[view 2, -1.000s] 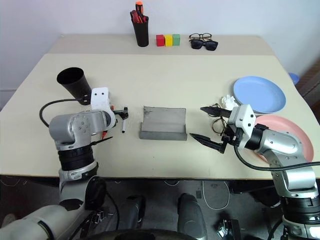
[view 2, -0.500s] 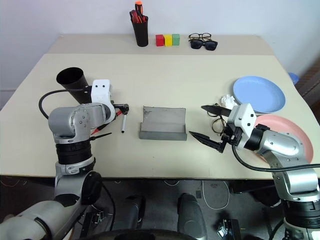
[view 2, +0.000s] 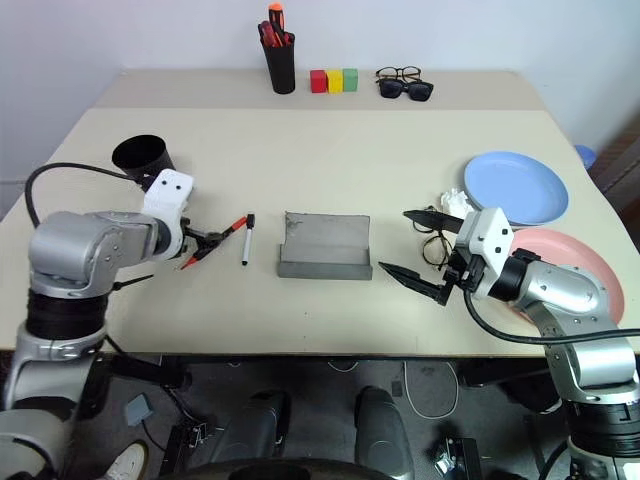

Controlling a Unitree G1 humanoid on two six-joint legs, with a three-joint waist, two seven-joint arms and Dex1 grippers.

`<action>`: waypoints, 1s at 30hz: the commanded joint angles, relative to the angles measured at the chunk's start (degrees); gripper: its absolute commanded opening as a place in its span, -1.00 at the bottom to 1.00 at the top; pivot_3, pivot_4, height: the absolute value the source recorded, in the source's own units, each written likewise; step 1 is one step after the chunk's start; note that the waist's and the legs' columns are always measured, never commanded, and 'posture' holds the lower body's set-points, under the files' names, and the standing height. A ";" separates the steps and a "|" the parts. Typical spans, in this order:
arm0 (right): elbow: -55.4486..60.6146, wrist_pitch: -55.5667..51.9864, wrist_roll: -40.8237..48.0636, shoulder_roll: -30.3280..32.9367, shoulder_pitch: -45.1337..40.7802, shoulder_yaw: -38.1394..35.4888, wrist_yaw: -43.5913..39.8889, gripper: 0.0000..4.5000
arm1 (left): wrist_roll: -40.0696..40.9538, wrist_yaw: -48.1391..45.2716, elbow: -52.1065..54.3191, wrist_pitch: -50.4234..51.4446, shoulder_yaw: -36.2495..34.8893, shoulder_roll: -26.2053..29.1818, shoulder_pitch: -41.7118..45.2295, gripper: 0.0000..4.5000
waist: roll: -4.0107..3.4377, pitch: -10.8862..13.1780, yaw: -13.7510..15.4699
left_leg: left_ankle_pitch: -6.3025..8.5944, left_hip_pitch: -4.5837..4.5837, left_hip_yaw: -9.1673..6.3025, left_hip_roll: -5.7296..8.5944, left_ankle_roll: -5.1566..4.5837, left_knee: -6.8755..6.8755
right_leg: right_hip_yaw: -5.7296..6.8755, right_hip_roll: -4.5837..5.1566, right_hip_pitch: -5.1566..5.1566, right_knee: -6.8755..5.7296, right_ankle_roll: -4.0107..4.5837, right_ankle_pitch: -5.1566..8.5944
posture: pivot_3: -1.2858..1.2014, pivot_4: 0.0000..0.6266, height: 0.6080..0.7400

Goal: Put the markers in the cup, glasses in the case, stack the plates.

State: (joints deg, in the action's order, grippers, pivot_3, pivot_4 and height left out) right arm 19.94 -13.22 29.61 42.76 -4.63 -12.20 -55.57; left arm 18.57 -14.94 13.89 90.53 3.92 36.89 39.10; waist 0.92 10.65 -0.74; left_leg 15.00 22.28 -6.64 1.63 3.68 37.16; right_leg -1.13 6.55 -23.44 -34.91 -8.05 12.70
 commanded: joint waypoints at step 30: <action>5.70 -0.81 0.66 0.18 4.09 -3.16 4.43 1.00 | -3.95 -9.33 -22.21 -7.84 12.09 -5.91 12.95 -0.98 | 0.03 0.02 -0.23 | -0.03 -0.08 0.00 0.00 0.02 0.05 | -0.03 0.00 -0.03 -0.22 -0.23 -0.04 | 0.03 -0.52 1.00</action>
State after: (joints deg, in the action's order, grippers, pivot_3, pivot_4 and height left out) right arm 23.57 -14.40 29.64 42.69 -0.35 -13.84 -51.38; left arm 14.52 -23.79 -9.93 81.26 16.41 30.68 52.19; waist 0.95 10.67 -0.98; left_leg 14.97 22.20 -6.64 1.63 3.70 37.21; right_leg -1.17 6.55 -23.46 -35.13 -8.28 12.67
